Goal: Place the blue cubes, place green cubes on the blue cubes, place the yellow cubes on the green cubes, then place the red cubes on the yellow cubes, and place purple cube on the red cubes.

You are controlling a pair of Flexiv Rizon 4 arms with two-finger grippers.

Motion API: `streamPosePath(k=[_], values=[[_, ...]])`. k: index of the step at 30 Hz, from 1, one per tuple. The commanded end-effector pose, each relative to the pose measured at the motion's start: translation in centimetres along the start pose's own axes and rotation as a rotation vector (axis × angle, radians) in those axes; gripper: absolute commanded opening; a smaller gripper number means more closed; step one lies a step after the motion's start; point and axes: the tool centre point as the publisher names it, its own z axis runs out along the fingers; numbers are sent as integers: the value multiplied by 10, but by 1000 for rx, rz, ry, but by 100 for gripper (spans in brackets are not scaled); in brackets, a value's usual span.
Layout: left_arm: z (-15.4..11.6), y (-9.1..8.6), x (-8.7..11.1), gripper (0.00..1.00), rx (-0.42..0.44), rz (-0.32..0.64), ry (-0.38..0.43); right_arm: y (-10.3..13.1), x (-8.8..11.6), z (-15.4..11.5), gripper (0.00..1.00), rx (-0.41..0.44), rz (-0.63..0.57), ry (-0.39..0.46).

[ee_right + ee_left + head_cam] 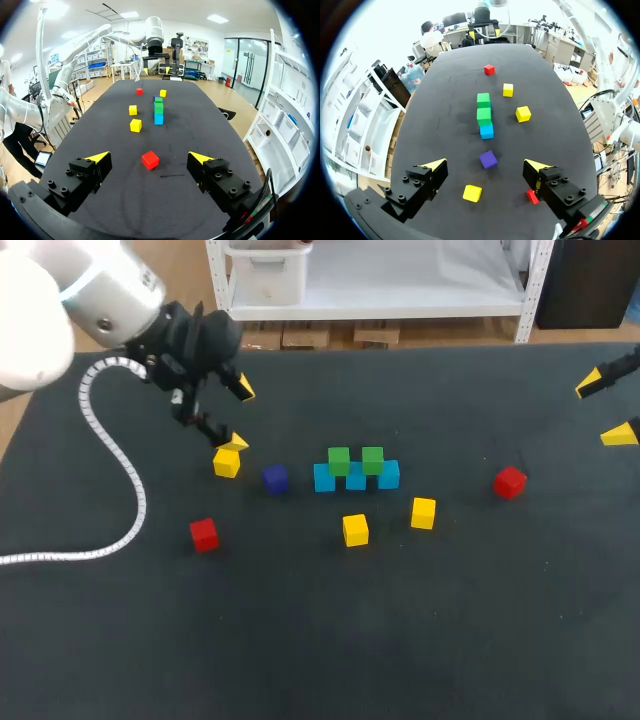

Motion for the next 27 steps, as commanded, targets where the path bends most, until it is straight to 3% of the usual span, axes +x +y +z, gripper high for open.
streamPosePath(k=[1, 6, 12, 19, 27], values=[[-21, -14, 22, 100, -24, 2, -31, 0, 0, 0, 100, 0, -1, -1], [-38, -12, 45, 100, -41, 2, -25, 0, 0, 0, 100, 0, -1, -1], [-43, -26, 45, 100, -64, 18, -24, 0, 0, 0, 100, 0, -1, -1], [-20, -58, 21, 100, -69, -16, -37, 0, 0, 0, 100, 0, -1, -1], [26, -96, -34, 100, -65, -76, -28, 0, 0, 0, 100, 0, -1, -1]])
